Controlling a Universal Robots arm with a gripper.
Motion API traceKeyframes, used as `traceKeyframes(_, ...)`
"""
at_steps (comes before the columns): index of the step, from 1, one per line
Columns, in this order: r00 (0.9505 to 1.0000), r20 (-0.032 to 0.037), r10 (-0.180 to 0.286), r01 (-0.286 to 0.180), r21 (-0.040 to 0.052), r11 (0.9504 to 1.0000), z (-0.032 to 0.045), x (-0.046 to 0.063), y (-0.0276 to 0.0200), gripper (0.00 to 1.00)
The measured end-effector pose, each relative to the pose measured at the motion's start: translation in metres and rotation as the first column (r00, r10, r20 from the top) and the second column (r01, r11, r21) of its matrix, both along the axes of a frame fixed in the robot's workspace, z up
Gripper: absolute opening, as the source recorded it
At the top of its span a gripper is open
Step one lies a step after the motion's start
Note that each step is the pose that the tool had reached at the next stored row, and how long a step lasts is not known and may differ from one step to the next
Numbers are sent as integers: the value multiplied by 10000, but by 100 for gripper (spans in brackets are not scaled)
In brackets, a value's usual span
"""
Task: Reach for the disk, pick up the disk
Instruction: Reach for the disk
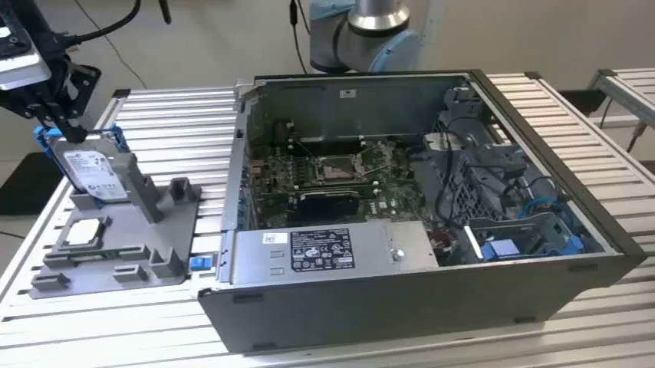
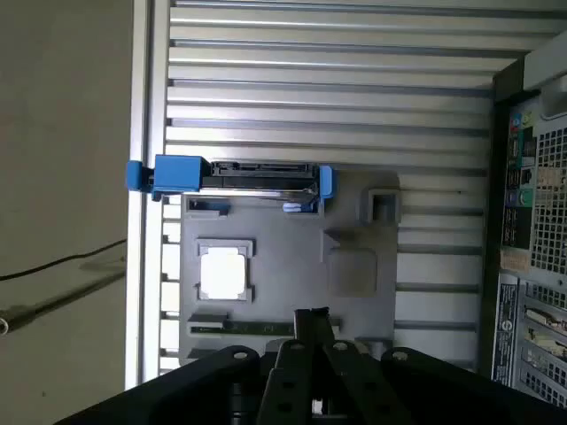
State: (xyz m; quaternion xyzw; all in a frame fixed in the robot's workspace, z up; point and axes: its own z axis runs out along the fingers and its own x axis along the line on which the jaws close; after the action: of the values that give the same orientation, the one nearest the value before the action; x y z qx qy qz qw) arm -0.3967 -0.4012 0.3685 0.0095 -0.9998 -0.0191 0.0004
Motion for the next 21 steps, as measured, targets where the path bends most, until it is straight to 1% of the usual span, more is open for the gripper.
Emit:
traceKeyframes(11,10000,0,1,-1,0,10000,0,0,0,0)
traceKeyframes(13,10000,-1,-1,1,-1,10000,1,0,8,0)
traceKeyframes(16,10000,0,0,0,0,10000,-1,0,47,0)
traceKeyframes(18,10000,0,-1,1,0,10000,-1,-1,90,0)
traceKeyframes(21,10000,1,1,-1,0,10000,-4,-3,170,0)
